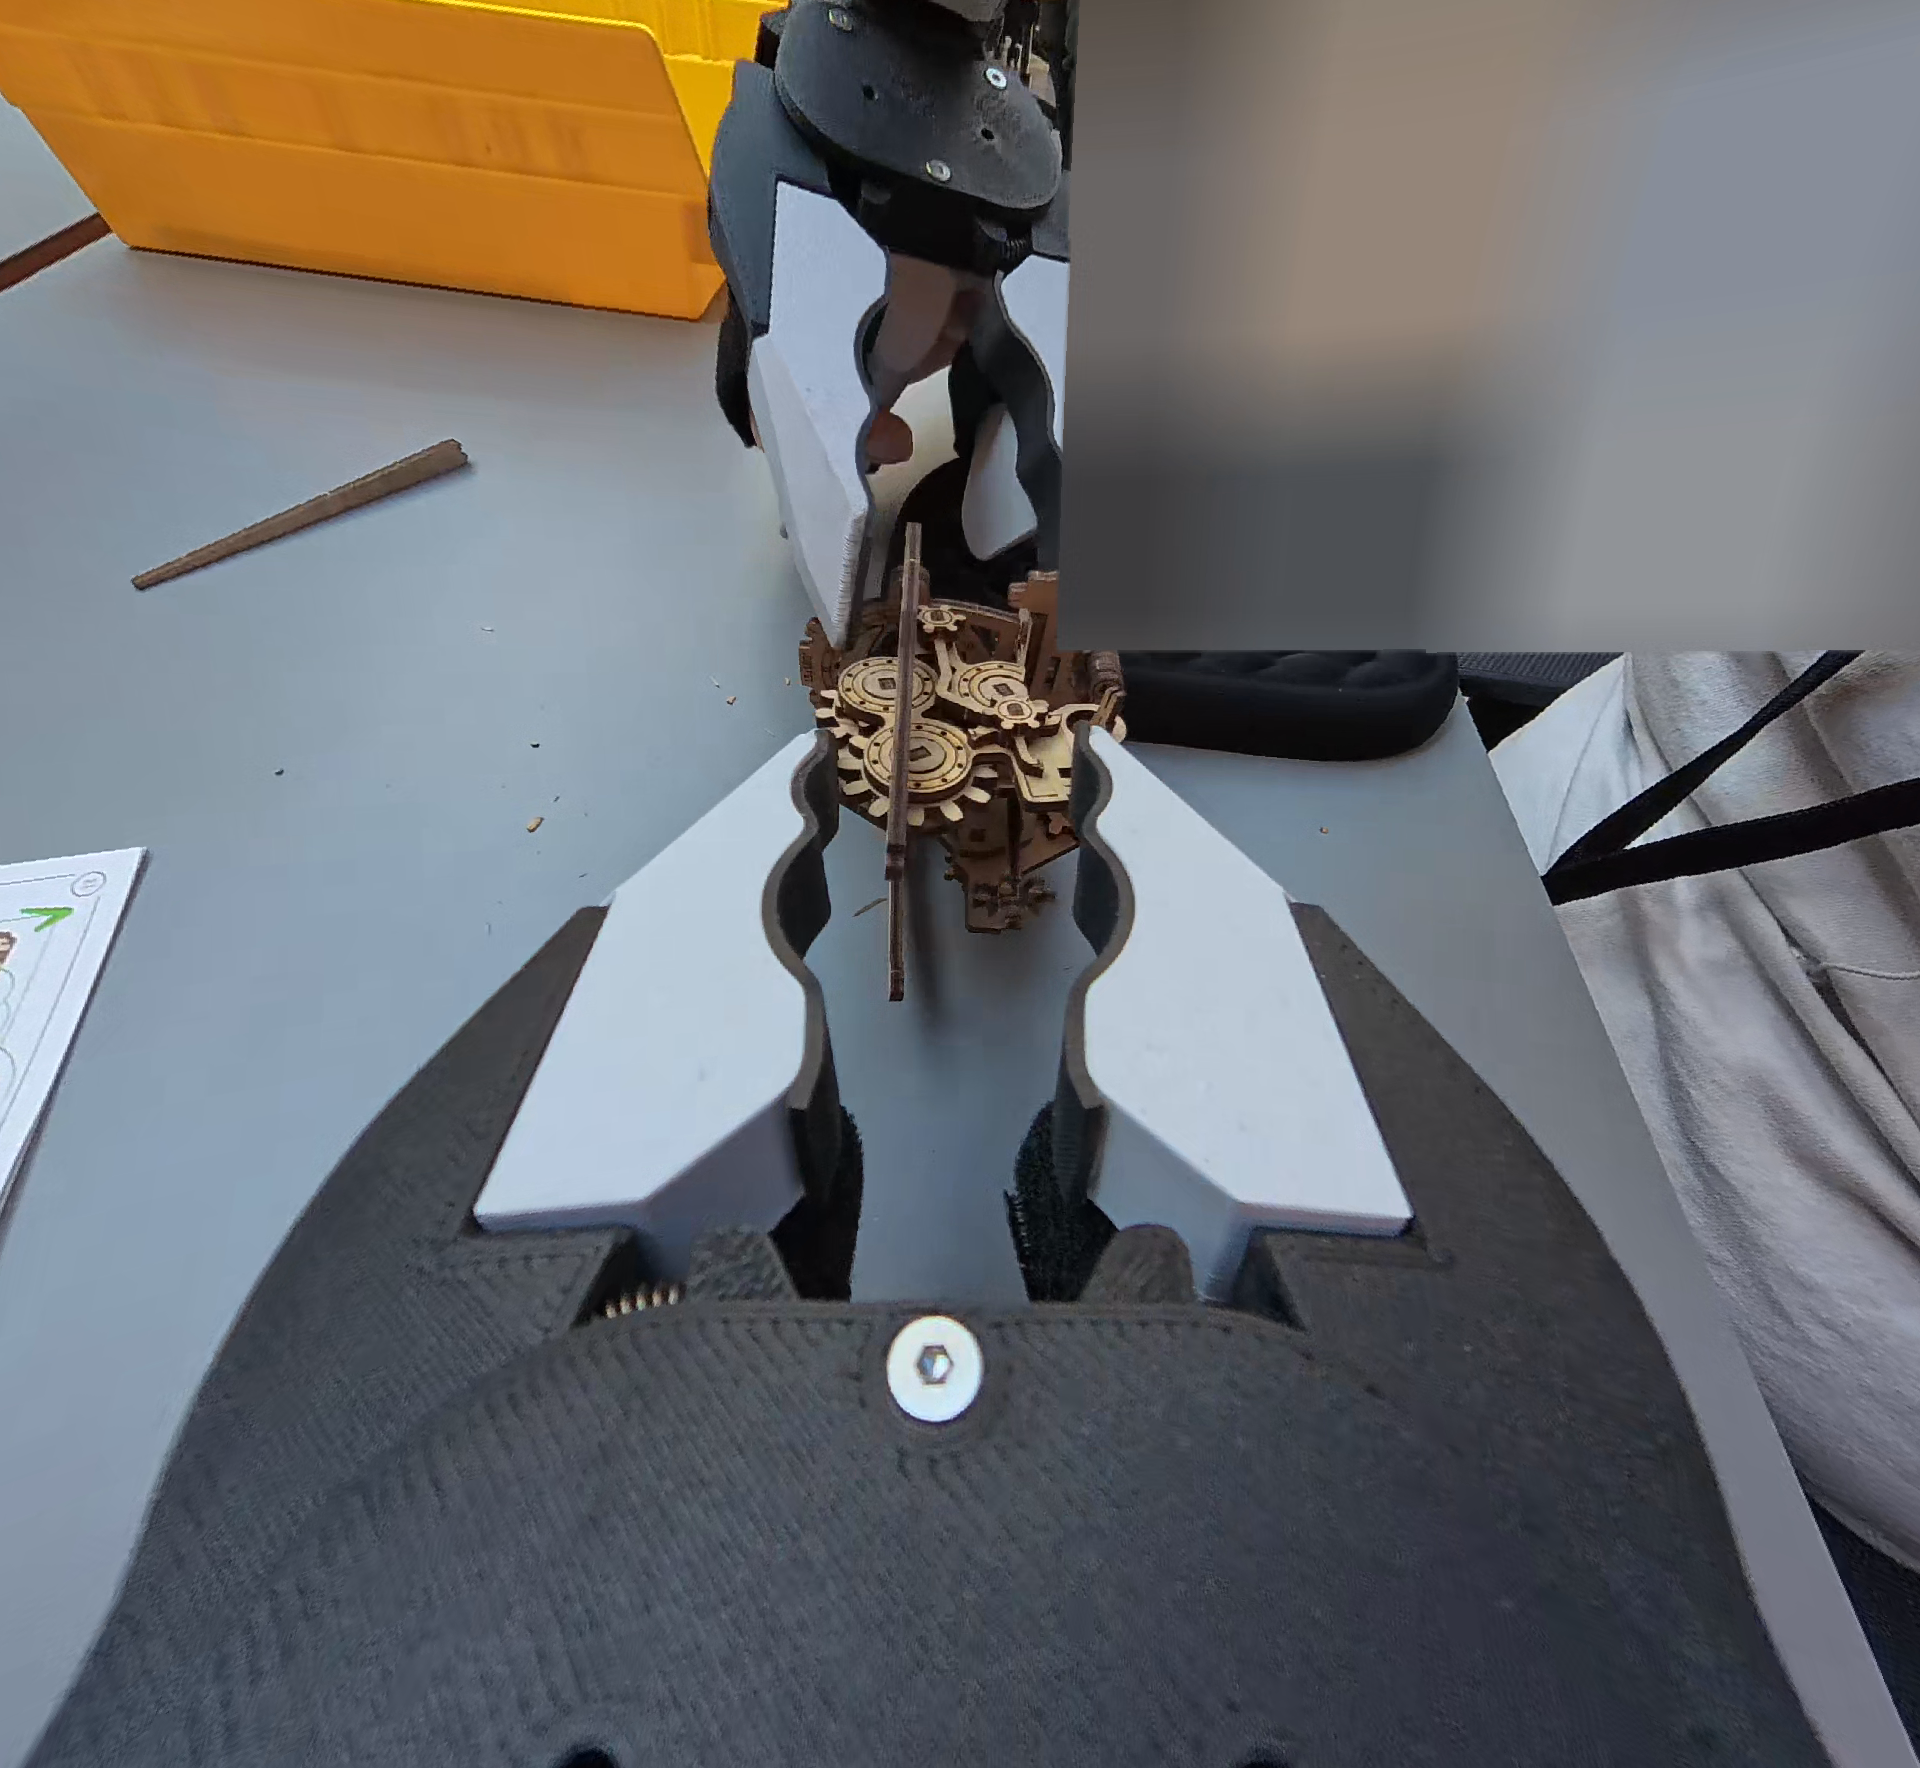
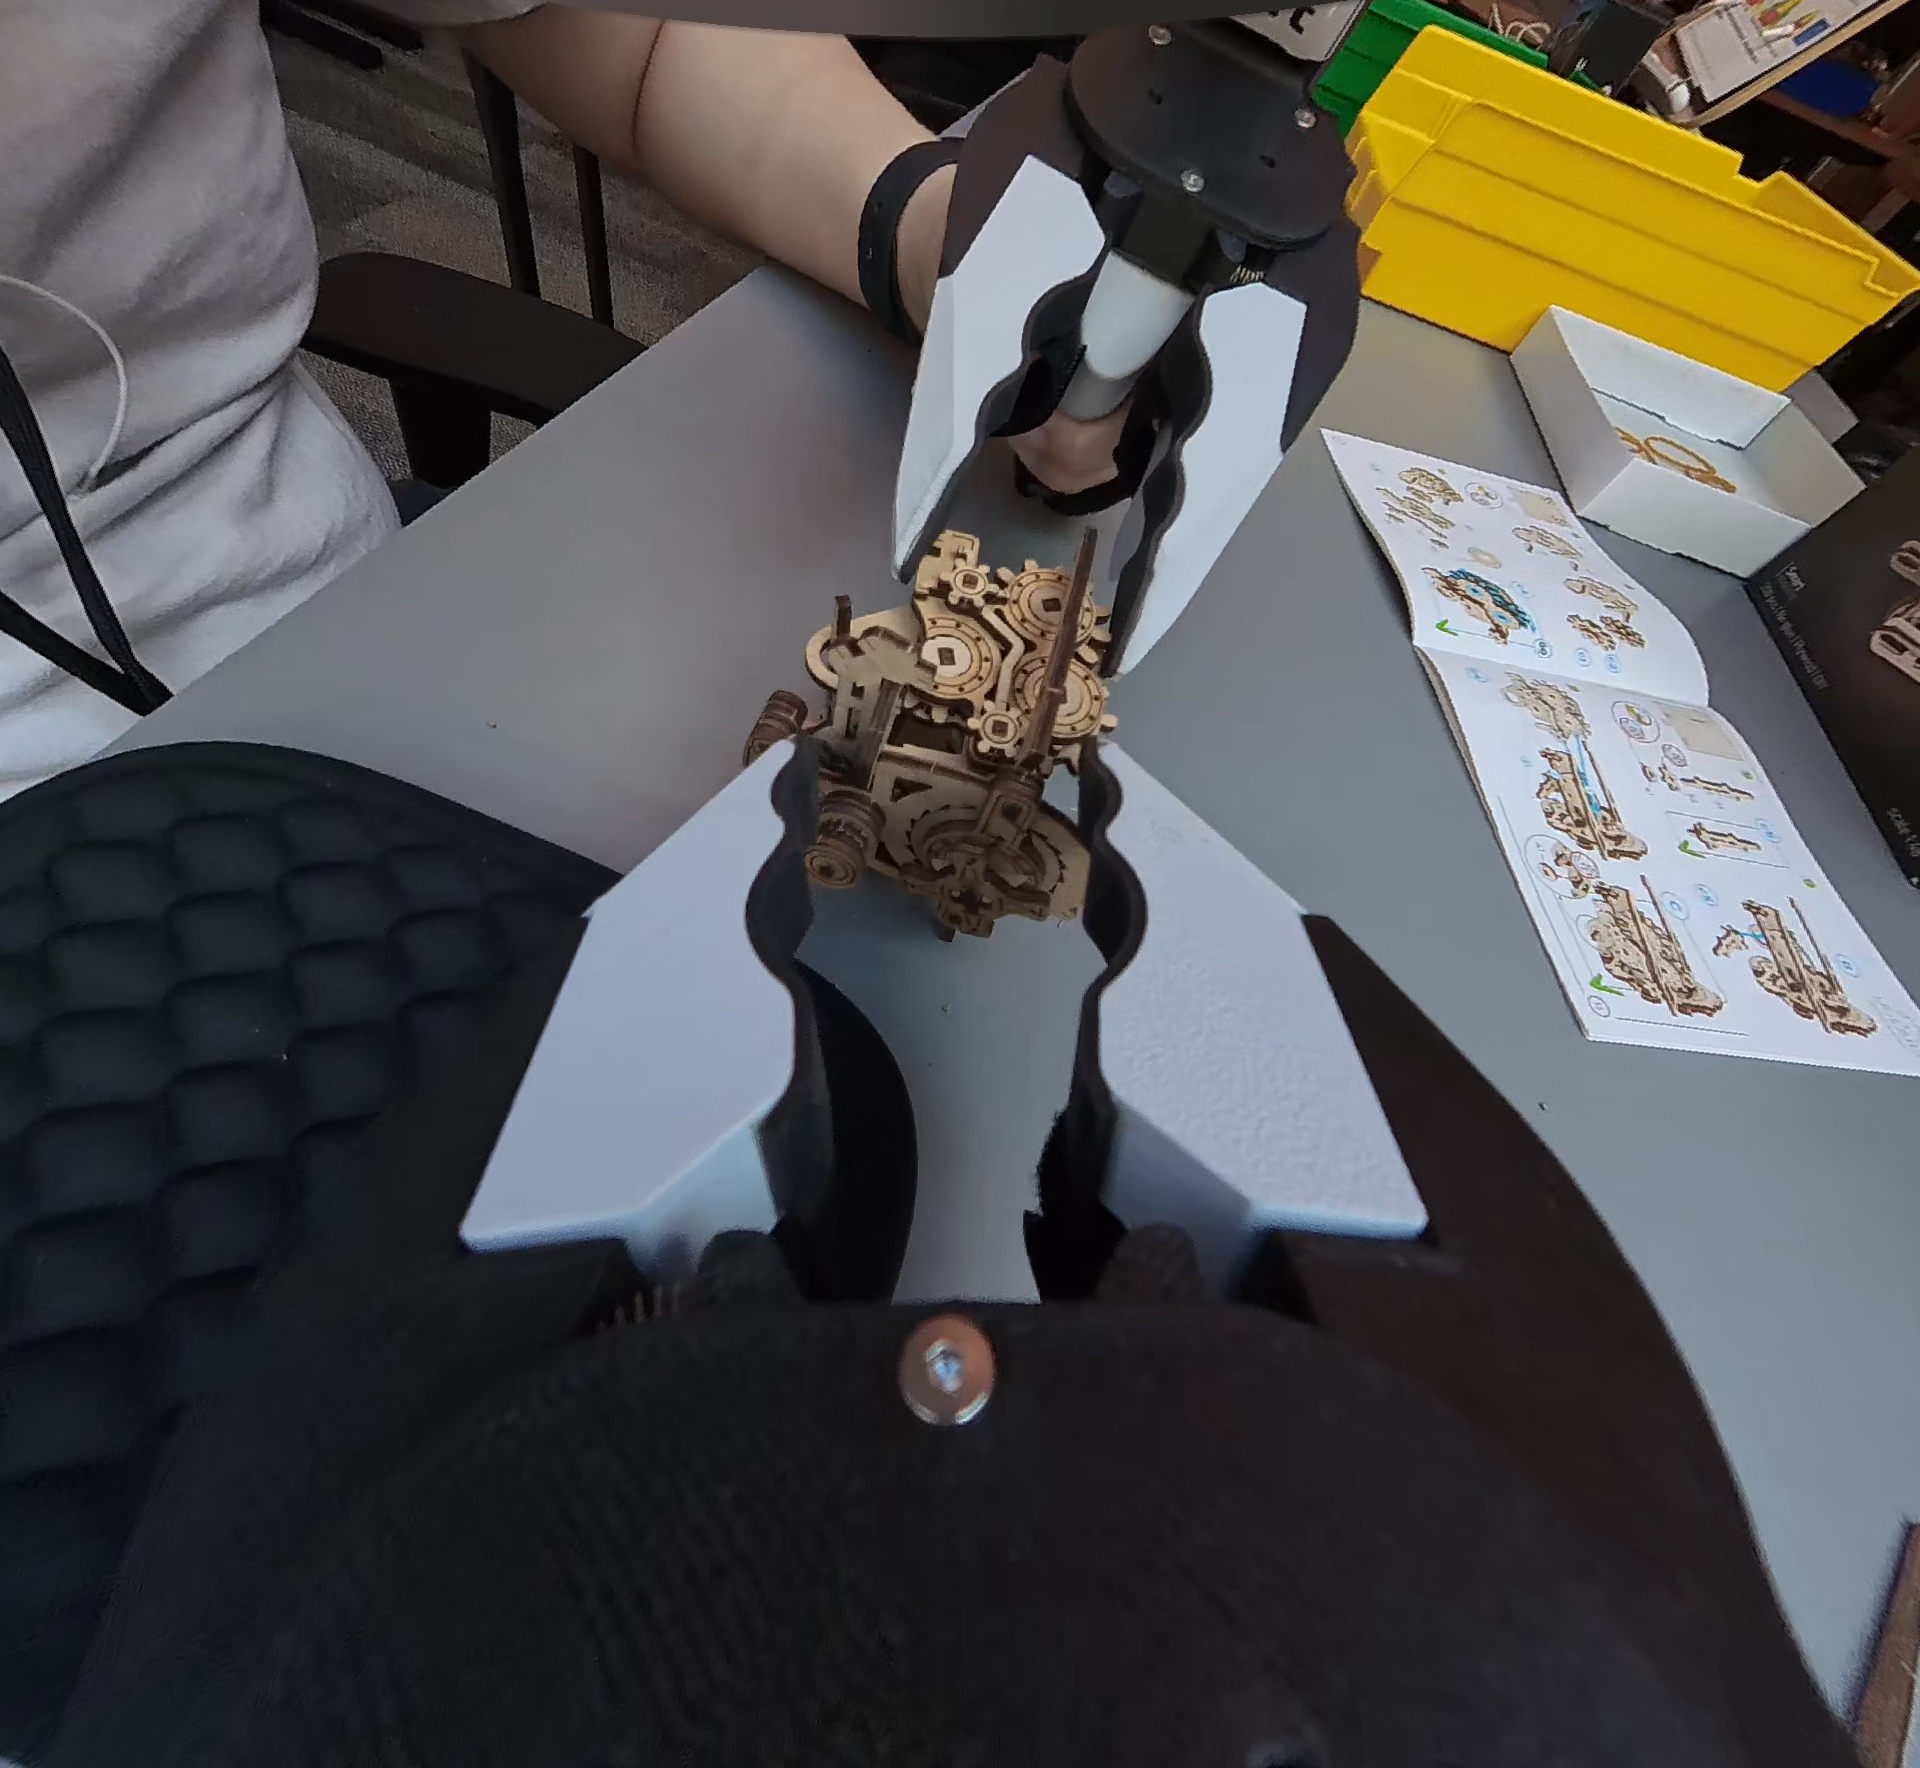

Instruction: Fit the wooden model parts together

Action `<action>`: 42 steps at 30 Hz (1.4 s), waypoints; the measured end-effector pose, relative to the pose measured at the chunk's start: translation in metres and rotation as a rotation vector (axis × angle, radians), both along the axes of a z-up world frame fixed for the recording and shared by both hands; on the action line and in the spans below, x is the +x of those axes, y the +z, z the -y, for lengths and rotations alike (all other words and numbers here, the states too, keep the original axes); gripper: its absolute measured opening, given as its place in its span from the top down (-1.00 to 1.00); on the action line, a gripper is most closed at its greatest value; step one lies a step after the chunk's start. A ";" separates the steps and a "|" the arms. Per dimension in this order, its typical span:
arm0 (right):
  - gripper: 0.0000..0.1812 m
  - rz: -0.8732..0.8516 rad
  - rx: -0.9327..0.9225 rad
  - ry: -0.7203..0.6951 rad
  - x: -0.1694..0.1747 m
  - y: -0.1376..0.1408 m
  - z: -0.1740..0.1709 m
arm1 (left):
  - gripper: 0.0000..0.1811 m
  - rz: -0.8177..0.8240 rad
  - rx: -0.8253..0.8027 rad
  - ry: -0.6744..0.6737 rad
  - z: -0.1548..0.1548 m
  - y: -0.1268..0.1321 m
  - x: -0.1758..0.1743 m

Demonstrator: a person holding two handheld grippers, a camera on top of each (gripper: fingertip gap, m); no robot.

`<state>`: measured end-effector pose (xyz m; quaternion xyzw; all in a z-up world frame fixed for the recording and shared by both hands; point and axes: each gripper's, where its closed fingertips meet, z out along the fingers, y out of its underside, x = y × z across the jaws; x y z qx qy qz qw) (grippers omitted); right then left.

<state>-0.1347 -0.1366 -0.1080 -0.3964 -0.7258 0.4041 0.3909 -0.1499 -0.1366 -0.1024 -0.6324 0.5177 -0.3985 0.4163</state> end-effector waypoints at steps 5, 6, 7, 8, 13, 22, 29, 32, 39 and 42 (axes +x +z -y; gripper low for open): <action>0.43 0.001 -0.097 0.014 0.007 0.012 0.002 | 0.52 0.003 0.002 -0.002 0.000 0.000 -0.001; 0.43 -0.011 -0.123 0.010 0.008 0.017 0.001 | 0.52 0.003 0.003 -0.002 0.000 0.000 0.000; 0.44 -0.028 -0.147 -0.010 0.008 0.023 -0.004 | 0.52 0.003 0.006 -0.003 0.001 0.001 0.000; 0.47 -0.042 -0.166 -0.043 0.007 0.028 -0.010 | 0.52 0.003 0.007 -0.004 0.001 0.001 0.000; 0.53 0.023 -0.201 -0.065 -0.001 0.033 -0.019 | 0.52 0.004 0.010 -0.007 0.001 0.001 0.000; 0.44 0.466 -0.577 0.131 -0.003 0.026 -0.015 | 0.52 0.002 0.029 -0.024 0.002 0.001 0.002; 0.79 0.843 -0.880 0.140 -0.012 0.009 -0.032 | 0.52 -0.007 0.066 -0.038 0.004 0.002 0.003; 0.79 0.906 -0.902 0.198 -0.015 0.004 -0.023 | 0.52 -0.011 0.075 -0.043 0.004 0.002 0.004; 0.79 0.962 -1.060 0.311 -0.017 0.003 -0.008 | 0.52 -0.011 0.083 -0.056 0.005 0.002 0.003; 0.83 0.970 -1.121 0.339 -0.017 0.003 -0.007 | 0.52 -0.015 0.099 -0.058 0.006 0.002 0.003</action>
